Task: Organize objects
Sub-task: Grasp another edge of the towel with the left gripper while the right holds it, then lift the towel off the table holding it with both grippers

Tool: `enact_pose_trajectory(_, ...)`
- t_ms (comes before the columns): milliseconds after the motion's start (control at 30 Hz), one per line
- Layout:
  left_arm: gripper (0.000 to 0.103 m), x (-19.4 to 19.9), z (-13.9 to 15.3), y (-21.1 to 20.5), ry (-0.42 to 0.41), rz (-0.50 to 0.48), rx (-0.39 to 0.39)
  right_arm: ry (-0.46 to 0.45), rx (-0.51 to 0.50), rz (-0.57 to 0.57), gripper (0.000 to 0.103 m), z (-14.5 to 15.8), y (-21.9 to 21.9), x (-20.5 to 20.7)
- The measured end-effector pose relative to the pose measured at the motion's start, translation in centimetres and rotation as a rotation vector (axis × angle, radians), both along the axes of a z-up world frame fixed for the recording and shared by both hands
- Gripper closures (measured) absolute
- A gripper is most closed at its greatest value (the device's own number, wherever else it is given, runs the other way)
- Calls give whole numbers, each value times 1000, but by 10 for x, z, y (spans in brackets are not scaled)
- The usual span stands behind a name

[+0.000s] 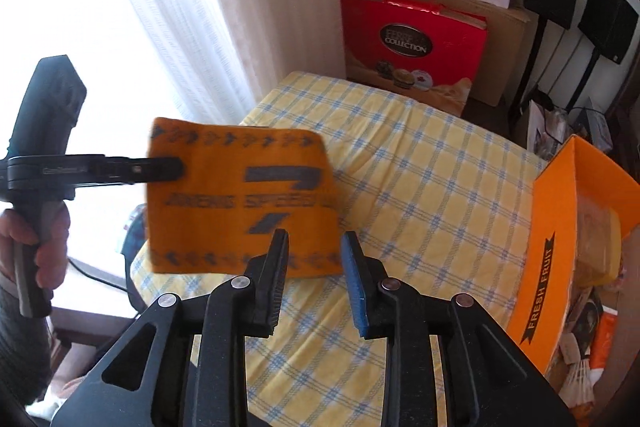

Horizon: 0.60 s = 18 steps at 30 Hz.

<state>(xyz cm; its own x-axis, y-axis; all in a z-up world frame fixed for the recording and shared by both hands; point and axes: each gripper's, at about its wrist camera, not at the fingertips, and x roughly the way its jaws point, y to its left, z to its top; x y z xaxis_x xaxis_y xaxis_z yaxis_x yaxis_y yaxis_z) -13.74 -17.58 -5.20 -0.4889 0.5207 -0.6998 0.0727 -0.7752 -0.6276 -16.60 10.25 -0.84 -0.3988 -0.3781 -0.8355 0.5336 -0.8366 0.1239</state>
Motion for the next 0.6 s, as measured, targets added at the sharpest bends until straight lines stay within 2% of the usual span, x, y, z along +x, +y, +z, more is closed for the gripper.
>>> enact_pose_trajectory(133,95,18,8,-33,-8,29,-45,-14,3,-28,74,-10,0,-14)
enact_pose_trajectory(267,95,33,4,-53,-32,51,-75,-63,-19,-21,74,-31,-16,-28)
enact_pose_trajectory(400,95,42,-12,-63,-67,66,-67,-124,-39,7,74,-55,-42,-36)
enact_pose_trajectory(600,95,41,-27,-63,-95,81,-53,-160,-37,36,73,-76,-75,-40)
